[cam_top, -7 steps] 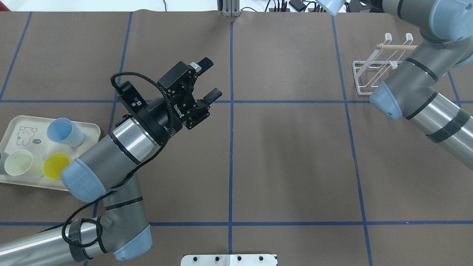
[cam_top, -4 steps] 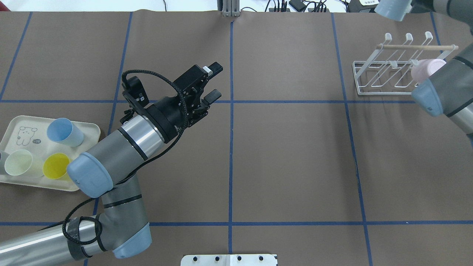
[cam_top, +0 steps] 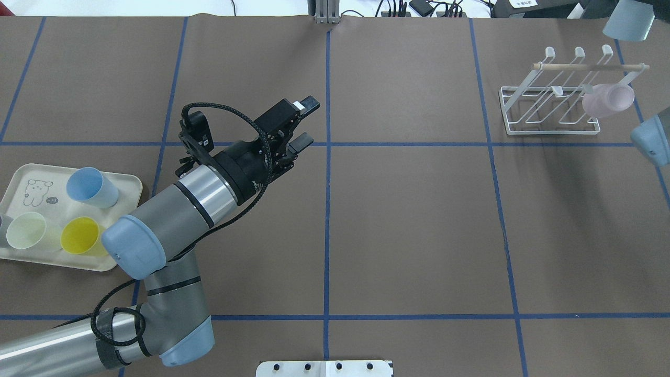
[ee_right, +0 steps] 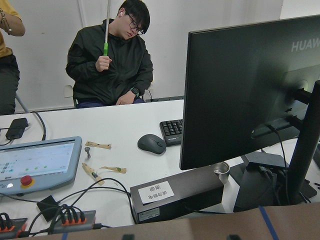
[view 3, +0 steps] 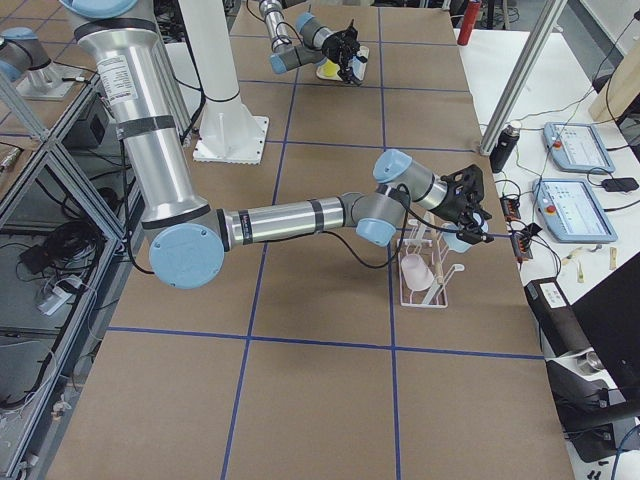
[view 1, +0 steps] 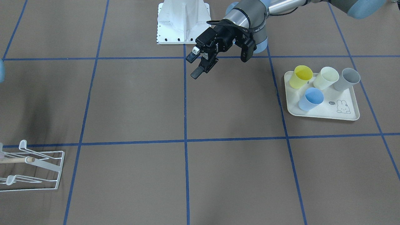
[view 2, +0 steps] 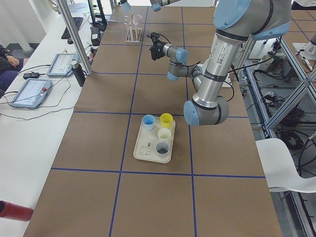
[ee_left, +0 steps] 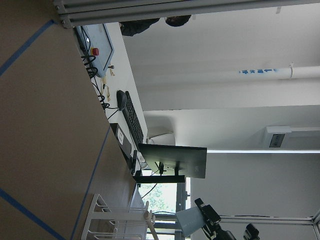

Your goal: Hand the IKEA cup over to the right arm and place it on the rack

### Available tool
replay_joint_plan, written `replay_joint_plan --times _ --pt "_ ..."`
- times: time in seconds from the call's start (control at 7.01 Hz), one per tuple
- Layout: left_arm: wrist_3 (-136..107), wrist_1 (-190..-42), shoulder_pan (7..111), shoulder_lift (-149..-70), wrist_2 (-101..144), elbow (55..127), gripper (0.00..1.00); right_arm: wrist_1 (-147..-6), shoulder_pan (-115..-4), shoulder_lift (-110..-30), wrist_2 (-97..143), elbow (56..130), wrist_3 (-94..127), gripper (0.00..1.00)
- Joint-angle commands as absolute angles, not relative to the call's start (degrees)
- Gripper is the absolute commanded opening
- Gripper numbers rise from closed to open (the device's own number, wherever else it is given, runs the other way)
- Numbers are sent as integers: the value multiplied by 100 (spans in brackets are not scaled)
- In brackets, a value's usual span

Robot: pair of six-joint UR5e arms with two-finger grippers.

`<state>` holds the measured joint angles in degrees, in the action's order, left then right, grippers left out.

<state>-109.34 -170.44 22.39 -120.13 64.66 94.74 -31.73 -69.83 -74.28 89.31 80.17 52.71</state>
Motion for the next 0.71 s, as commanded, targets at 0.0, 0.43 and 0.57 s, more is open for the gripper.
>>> replay_joint_plan --times 0.0,0.43,0.57 --pt "-10934 -17042 2215 -12006 6469 9448 99 -2769 -6987 -7374 8930 7620 5073 0" --pt "-10942 -17042 2189 -11997 6460 9448 99 -2760 -6970 -7181 8895 7261 5036 0" --pt "-10942 -17042 2188 -11997 6460 9440 99 -2768 -6961 -7163 8886 7208 5010 0"
